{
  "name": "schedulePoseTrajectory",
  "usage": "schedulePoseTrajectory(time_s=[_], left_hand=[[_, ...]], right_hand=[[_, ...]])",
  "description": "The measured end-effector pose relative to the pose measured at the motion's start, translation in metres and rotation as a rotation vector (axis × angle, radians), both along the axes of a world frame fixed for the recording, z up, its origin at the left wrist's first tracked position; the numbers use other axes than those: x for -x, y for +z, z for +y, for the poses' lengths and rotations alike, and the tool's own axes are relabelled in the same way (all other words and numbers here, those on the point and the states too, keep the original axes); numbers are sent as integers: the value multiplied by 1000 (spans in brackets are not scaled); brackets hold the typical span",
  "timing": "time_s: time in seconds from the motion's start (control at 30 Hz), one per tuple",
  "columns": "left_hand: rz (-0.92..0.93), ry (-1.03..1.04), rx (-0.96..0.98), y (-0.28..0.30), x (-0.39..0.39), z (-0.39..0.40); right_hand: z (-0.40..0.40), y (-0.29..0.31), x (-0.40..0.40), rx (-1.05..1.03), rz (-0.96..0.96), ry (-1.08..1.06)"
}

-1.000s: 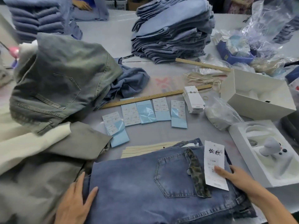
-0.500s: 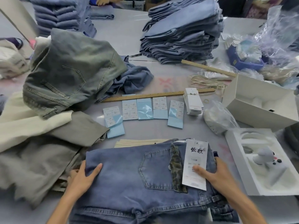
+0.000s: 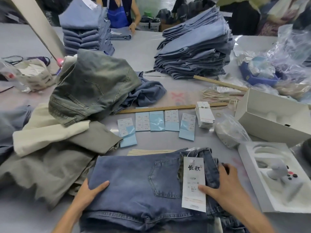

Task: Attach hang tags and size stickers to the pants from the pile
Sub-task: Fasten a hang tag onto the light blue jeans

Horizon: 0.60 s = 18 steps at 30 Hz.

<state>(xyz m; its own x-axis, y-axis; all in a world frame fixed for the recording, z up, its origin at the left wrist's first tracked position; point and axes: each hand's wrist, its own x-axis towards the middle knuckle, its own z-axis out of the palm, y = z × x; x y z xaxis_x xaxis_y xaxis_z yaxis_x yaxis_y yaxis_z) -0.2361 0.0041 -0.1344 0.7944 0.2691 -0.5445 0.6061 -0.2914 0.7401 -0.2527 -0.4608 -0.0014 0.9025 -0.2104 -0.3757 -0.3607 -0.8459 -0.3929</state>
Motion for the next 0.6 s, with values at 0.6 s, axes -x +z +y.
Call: schedulePoseTrajectory(time_s=[0.6], left_hand=[[39,54,334,10,7,7]], right_hand=[[-15,-10,-11,-718,90,-368]])
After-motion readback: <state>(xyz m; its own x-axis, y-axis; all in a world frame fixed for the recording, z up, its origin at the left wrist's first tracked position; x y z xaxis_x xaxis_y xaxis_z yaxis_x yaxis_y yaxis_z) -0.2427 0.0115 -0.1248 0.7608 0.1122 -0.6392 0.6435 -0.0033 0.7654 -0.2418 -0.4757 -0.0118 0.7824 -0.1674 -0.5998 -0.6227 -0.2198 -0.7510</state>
